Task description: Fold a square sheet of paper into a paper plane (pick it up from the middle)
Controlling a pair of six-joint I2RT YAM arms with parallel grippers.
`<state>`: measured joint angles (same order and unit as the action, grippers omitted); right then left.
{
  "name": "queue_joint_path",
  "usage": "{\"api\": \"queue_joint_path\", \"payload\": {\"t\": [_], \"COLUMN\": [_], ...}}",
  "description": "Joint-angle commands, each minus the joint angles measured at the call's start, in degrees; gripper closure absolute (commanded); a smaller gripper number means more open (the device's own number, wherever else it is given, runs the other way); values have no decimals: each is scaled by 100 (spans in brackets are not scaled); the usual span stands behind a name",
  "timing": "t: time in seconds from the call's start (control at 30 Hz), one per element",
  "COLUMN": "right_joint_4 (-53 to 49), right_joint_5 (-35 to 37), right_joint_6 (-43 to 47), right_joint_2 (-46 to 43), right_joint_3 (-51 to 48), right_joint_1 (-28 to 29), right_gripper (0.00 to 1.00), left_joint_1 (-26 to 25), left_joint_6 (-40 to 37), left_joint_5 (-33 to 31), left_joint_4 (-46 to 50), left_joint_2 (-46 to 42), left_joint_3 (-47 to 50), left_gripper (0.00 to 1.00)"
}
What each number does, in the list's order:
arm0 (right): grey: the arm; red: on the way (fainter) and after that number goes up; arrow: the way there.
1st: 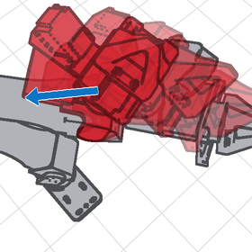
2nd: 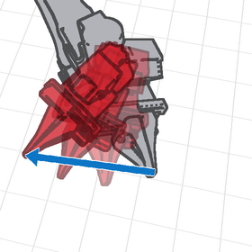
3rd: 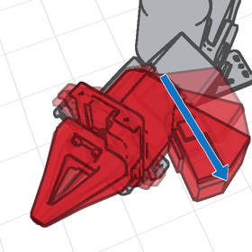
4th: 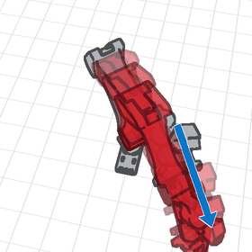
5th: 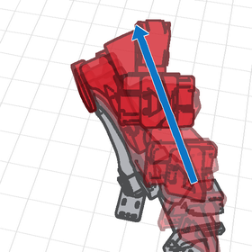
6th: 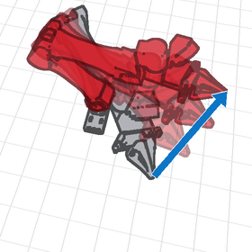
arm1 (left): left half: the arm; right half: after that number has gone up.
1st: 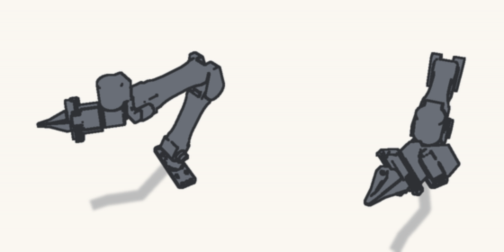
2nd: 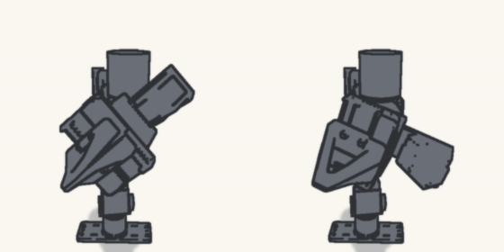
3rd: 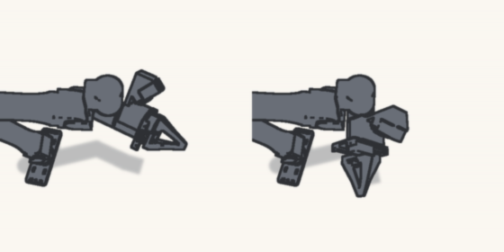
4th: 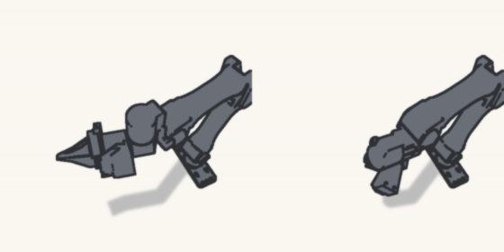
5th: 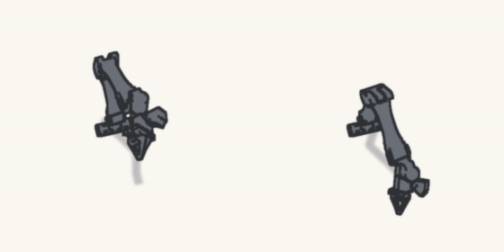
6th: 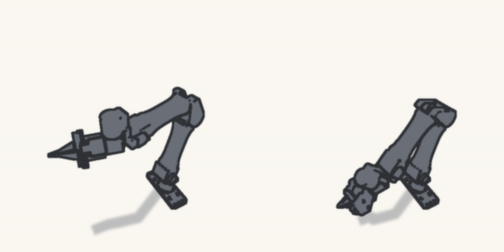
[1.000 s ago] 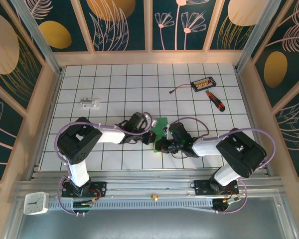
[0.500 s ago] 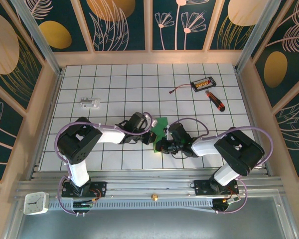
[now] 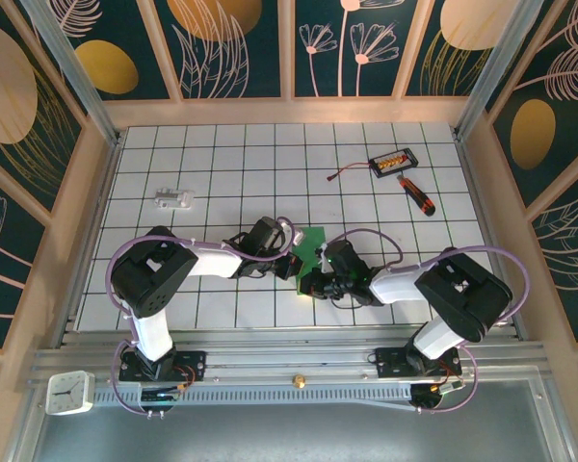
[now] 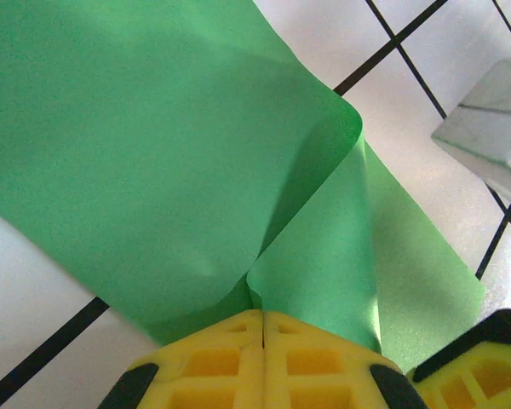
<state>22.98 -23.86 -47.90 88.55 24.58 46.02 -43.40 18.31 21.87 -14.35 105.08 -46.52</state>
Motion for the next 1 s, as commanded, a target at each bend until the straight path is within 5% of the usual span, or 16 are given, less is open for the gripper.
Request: {"api": "queue_joint_path", "payload": {"t": [0.0, 0.47, 0.73, 0.97], "right_joint_4": [-639, -961, -339, -422], "right_joint_5": [-49, -36, -700, -629], "right_joint_6": [101, 166, 77, 306], "right_joint_2": [-65, -138, -1217, -866], "right_joint_3": [-195, -48, -161, 170], "right_joint_1": [212, 474, -567, -867], "right_gripper": [100, 100, 100, 100], "left_joint_1": [42, 46, 44, 42], "left_joint_6": [56, 43, -33, -5], "left_joint_5": [-455, -495, -474, -422], "left_joint_4": [337, 341, 411, 398], "left_joint_2": [273, 277, 302, 334], "left_joint_3": [37, 78, 77, 42], "left_gripper": [100, 100, 100, 100]}}
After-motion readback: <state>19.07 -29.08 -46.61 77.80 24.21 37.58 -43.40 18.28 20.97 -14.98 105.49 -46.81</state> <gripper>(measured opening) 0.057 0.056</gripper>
